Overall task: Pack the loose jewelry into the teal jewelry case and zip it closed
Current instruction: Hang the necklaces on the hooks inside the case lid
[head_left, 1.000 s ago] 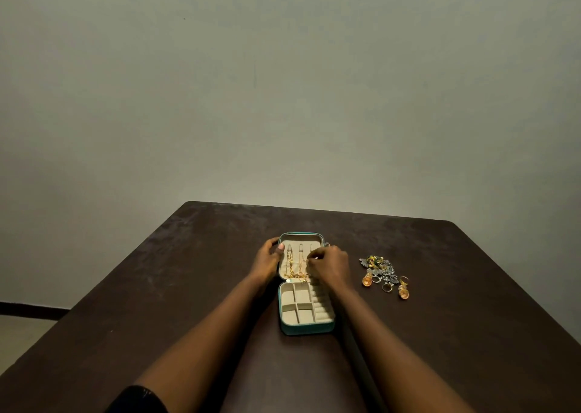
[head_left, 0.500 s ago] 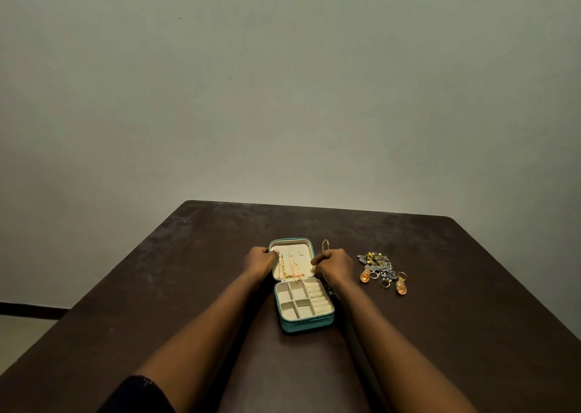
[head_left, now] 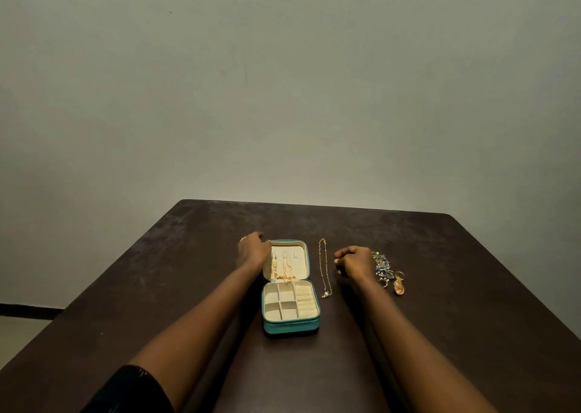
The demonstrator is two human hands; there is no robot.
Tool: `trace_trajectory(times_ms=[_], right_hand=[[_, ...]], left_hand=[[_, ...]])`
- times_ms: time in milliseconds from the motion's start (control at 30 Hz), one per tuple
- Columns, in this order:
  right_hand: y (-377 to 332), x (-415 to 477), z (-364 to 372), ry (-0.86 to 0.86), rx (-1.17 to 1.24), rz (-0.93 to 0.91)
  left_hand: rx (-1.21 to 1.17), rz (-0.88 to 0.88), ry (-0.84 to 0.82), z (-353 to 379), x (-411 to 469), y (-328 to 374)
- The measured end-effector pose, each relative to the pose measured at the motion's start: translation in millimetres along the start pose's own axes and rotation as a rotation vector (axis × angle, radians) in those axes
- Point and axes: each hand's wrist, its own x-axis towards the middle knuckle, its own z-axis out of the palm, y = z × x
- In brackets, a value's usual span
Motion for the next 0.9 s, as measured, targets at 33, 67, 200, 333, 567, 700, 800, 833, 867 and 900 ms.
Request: trace_trajectory(times_ms=[33,67,200,333,567,700,800,833,867,900], right_hand=[[0.3,3.8,-4.5,0.017,-0.004,0.000],[1.0,8.1,-7.5,0.029,-0.009,0.000],[0.3,23.4,-8.4,0.033,-0.095,-0.031],[-4.3,36.4,-1.0,-0.006,-0.278,-0.125],[-8.0,70.1,22.0,-0.028,-0.477,-0.220],[-4.5,89.6,33.4,-0.033,-0.501,-0.229],[-0.5,100.0,41.5,-0.023,-0.513,-0.209],[-0.1,102.0,44.2,-0.020,-0.522,-0.205],[-0.1,102.9,46.2,-0.018,-0.534,-0.201],[-0.1,104.2,48.1,-0.014,-0.545,-0.200]], left_hand=[[0.035,0.053,0.046,1.1,0.1,3.8],[0.070,0.117,0.088,2.1,-0.2,8.6],[0.234,0.343,0.131,12.2,-1.0,38.7],[0.456,0.419,0.014,31.5,6.6,68.1],[0.719,0.329,-0.148,66.9,38.6,85.7],[0.755,0.293,-0.185,80.6,52.8,88.0],[0.743,0.284,-0.191,88.9,59.9,89.0],[0.740,0.281,-0.191,91.7,62.4,88.9],[0.739,0.276,-0.193,94.2,64.2,88.7],[0.735,0.267,-0.197,96.5,65.6,88.6]])
